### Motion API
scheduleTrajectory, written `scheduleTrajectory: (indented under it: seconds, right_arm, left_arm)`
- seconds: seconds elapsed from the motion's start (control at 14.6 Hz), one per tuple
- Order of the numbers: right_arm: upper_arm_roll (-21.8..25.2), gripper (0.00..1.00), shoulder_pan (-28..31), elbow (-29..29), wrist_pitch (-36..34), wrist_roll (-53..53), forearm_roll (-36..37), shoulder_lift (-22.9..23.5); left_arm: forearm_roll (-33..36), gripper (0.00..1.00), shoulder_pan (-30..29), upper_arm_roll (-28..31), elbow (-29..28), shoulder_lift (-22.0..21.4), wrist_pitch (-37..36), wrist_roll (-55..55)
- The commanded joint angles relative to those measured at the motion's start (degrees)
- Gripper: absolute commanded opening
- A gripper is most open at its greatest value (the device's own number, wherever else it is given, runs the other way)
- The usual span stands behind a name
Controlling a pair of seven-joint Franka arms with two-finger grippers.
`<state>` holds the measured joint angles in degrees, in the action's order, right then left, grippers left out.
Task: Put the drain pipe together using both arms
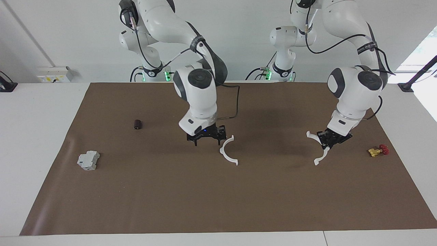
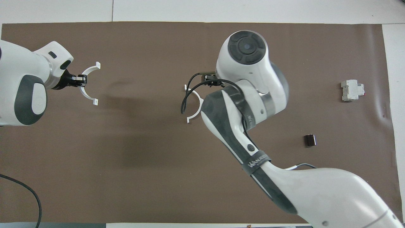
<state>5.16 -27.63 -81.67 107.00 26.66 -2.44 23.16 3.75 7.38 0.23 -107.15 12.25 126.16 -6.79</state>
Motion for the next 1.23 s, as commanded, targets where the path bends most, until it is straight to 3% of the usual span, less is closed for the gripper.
scheduleTrajectory:
  seconds: [0.0, 0.34, 0.55, 0.82, 1.16]
  right_arm:
    - [-0.6, 1.00, 7.5, -2.3, -10.1, -3.9, 0.2, -8.6]
    - [-0.7, 1.00, 20.6, -2.3, -22.1, -13.9, -0.5, -18.0]
    - [-0.1, 1.00, 23.1, -3.2, -27.4, -18.8, 0.1, -20.7]
    - [0.0, 1.00, 23.7, -10.7, -20.9, -20.2, 0.4, -24.6]
    - [-0.2, 1.00, 23.9, -13.0, -20.3, -21.4, 0.4, -25.7]
  left_arm:
    - [2.4, 0.00, 6.6, 0.6, -0.8, -0.8, -0.6, -10.3]
    - [7.1, 0.00, 17.7, 0.6, -0.1, 1.6, -0.3, -26.2]
    - [7.2, 0.00, 23.5, 0.6, 4.7, 9.3, 0.0, -33.5]
    - [7.3, 0.00, 24.8, 0.5, 3.5, 12.0, 7.0, -34.7]
    - [7.3, 0.00, 26.0, 0.4, 0.6, 11.9, 9.5, -34.6]
